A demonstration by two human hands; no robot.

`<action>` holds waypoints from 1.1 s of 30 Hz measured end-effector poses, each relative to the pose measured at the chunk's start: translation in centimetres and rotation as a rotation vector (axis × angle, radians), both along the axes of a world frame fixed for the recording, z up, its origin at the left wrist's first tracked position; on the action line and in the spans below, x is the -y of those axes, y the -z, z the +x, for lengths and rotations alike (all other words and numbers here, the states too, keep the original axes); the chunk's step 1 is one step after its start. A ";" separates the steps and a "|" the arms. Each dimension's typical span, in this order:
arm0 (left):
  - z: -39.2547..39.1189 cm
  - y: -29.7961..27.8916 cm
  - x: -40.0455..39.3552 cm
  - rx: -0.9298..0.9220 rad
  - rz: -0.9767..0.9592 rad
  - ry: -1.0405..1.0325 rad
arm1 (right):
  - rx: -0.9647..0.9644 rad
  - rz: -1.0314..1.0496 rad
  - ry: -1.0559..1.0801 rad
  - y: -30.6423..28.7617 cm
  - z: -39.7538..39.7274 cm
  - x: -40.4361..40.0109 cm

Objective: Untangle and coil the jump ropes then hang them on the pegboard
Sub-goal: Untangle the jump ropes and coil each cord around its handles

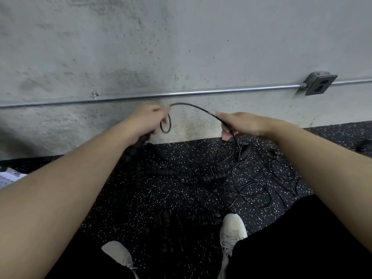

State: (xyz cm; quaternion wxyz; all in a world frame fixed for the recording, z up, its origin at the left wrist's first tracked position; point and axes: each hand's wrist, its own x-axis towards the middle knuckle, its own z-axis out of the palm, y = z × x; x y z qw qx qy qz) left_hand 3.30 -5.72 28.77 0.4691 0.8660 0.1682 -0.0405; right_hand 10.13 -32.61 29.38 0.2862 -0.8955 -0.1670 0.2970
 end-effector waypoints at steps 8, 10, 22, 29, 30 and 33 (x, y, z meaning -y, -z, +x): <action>-1.6 -0.2 0.2 -0.223 0.267 0.380 | 0.162 0.268 0.179 -0.4 1.0 -1.1; -1.5 -0.8 1.5 -0.110 0.210 0.383 | 0.178 0.258 0.140 -0.4 0.9 -1.8; -1.1 -1.1 4.1 0.339 0.302 0.309 | 0.072 0.237 -0.012 -1.1 -1.1 -3.1; -1.1 -1.2 3.3 0.320 0.106 0.132 | -0.135 -0.148 -0.151 0.7 -0.6 -0.2; -1.0 -1.2 3.2 0.318 0.085 0.096 | -0.136 -0.138 -0.123 0.7 -0.7 -0.2; -0.7 -1.2 2.3 0.306 0.044 0.005 | -0.017 -0.065 0.030 0.3 -0.5 -0.3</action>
